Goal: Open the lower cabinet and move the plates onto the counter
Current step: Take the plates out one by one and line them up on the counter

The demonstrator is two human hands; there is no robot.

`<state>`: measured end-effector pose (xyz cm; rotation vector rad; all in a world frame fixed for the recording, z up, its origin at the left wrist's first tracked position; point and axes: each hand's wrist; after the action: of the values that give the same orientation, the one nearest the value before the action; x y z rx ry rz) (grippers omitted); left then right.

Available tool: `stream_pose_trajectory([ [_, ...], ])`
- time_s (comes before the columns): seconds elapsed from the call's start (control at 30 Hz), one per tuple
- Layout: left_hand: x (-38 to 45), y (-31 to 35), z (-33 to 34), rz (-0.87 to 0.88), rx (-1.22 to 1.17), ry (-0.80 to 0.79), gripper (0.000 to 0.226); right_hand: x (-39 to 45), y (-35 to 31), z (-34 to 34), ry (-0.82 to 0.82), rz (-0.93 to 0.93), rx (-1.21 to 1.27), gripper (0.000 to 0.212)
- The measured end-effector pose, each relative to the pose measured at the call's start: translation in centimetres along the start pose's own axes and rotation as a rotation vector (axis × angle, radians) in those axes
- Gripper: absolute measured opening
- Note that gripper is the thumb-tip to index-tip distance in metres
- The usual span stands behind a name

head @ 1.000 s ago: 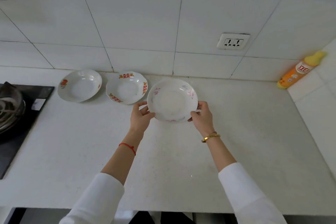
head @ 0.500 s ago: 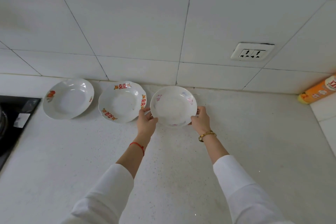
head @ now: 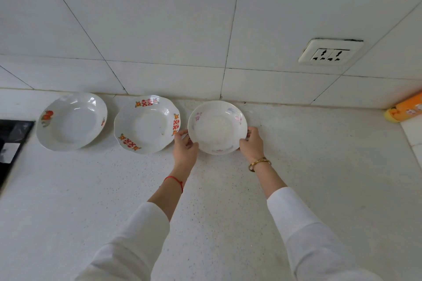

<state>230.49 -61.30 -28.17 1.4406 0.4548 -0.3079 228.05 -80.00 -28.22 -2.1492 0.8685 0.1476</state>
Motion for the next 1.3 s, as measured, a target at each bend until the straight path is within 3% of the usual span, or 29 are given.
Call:
stream_pose_trajectory([
  [0.27,-1.6,2.0,-1.3,0.021,0.197,-0.017,0.058,-1.9,-1.4,-1.2,0.025,-0.026,-0.142,0.035],
  [0.43,-5.2,3.9,-5.0,0.233,0.44,-0.087,0.046,-5.7,-2.2,-2.5,0.035,-0.237,-0.464,0.048],
  [0.7,-14.5,6.0,-13.2,0.488,0.732,-0.039,0.036,-15.2,-3.4,-3.3,0.062,-0.623,-0.472,0.048],
  [0.93,-23.2,5.4,-19.2,0.635,0.775,0.1,0.033,-23.1,-3.5,-2.9,0.021,-0.817,-0.436,0.048],
  [1.3,-32.9,0.3,-29.5,0.595,0.68,0.242,0.031,-35.0,-2.3,0.7,-0.101,-0.922,-0.446,0.044],
])
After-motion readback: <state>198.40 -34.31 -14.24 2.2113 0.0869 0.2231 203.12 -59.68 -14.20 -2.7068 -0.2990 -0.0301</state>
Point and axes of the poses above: each hand's wrist, its own x-axis towards the middle knuckle, its own z-axis out of the palm, y = z × x, and after that the axes turned 15 degrees about -x, right-handed
